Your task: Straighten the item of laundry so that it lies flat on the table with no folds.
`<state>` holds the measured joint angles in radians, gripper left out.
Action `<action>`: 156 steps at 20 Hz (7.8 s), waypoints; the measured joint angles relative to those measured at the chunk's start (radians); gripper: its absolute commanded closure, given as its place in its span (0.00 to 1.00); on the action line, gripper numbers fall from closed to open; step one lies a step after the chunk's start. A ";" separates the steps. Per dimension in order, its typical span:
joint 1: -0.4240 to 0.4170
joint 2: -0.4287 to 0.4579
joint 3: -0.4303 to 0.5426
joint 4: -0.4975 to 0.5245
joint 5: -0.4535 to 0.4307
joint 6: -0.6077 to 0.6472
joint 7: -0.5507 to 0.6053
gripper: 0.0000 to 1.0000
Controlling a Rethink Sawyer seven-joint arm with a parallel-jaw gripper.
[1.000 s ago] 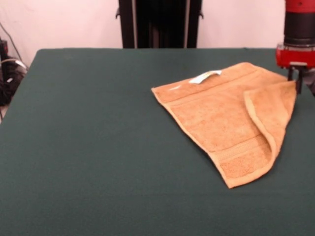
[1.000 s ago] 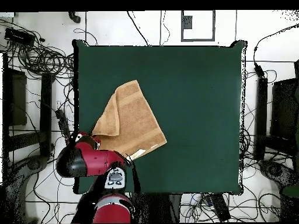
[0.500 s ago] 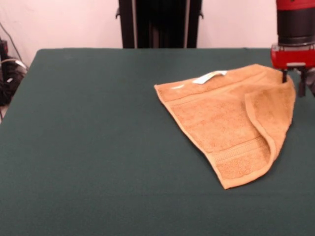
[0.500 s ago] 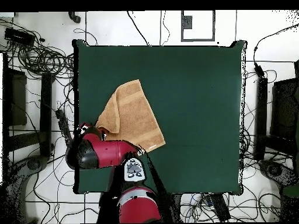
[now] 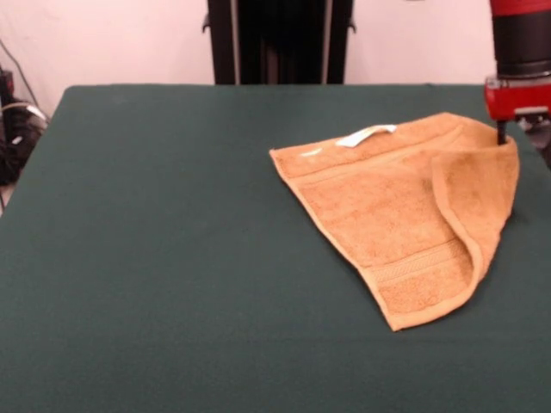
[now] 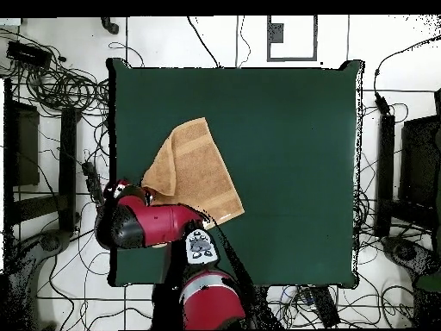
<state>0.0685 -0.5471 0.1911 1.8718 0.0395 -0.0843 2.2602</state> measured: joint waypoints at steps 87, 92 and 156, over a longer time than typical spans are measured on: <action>-0.017 -0.268 0.130 -0.182 -0.096 0.381 0.000 0.00; -0.061 -0.364 0.091 -0.182 -0.095 0.488 0.000 0.00; -0.141 -0.107 -0.021 -0.221 -0.321 0.482 0.000 0.00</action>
<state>-0.0730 -0.6539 0.1702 1.6503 -0.2817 0.3976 2.2602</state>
